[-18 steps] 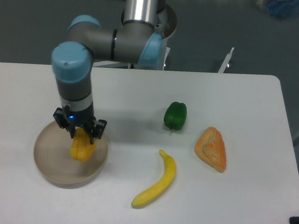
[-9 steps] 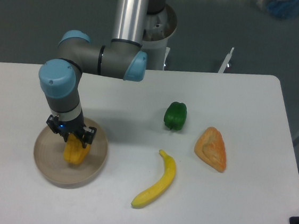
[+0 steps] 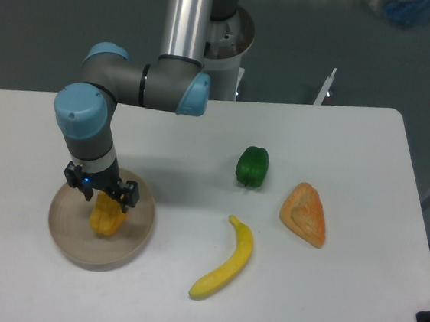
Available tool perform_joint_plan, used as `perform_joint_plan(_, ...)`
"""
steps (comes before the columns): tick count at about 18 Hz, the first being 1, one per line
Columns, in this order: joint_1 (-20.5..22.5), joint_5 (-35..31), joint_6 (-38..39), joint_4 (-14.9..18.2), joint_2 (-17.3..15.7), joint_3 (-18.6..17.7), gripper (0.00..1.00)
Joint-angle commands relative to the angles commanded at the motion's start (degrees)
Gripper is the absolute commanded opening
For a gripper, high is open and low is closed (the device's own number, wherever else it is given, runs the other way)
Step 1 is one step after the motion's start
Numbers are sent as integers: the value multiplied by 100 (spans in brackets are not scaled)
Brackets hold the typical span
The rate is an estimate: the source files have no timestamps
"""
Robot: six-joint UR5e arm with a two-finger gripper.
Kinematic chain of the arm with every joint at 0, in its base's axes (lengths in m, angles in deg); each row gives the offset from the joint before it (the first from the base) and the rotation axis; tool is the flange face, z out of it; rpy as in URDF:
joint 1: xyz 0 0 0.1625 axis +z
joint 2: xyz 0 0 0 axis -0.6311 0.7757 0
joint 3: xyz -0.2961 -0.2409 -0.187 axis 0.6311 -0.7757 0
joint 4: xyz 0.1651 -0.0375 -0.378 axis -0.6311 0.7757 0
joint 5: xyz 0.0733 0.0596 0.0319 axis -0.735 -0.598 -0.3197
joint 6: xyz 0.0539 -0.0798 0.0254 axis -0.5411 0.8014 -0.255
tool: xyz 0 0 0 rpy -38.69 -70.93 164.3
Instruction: Place the yellow pepper on the plate
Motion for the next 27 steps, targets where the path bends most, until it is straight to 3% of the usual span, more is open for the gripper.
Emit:
perform_joint_plan(4,123,-17,-9,9,-175,26,100)
perform_joint_plan(9,632,-113,-122,0,-492,61,100)
perform_joint_plan(12,1184,-596,-1374,26,-641,-35,100)
perform_joint_plan(18,2344,-589,-2905,44,-765,-35,100)
perform_joint_plan(24,2830,-606,-4638,53,-774,44,100)
perform_joint_plan(27,2857,-606,-4939,26,-791,26,100)
